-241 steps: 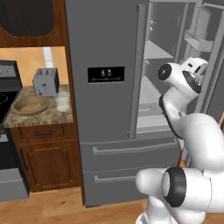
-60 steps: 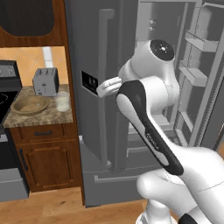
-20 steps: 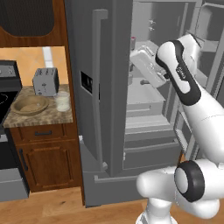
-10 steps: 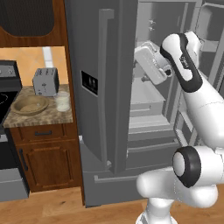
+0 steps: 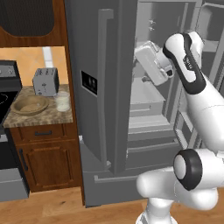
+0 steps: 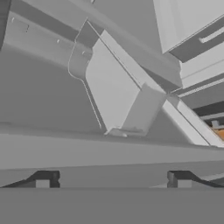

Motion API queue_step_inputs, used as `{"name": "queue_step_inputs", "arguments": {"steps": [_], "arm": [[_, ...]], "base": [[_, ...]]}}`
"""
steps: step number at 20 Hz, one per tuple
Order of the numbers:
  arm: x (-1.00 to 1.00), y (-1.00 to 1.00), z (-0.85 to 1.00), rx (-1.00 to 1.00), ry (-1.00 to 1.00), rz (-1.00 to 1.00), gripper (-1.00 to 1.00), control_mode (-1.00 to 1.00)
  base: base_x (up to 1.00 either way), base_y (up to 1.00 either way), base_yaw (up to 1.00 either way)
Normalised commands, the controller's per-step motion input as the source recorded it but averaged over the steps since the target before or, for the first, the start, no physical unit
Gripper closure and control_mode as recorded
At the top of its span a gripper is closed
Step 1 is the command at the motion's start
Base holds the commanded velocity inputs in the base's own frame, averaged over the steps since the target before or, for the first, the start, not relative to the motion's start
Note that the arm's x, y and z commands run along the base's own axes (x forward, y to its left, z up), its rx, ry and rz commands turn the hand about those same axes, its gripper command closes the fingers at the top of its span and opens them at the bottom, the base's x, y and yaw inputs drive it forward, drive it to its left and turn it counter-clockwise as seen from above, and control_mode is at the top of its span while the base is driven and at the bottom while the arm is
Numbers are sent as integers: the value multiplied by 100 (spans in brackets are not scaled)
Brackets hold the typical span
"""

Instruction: Grab a lemon wedge from the fridge and one ice cube from the ice bowl, and put them in the glass of lemonade.

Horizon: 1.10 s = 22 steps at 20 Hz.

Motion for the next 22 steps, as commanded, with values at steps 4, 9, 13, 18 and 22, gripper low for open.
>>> {"name": "queue_step_inputs", "arguments": {"steps": [4,9,13,18,22], "arm": [[-8,-80,9,17,0,-5,-100,-100],[31,-16,8,10,5,-1,-100,-100],[64,43,-14,0,10,0,-100,-100],[6,68,-8,0,10,0,-100,-100],[-15,74,0,0,9,1,-100,-100]], "base": [[0,0,0],[0,0,0],[0,0,0],[0,0,0],[0,0,0]]}}
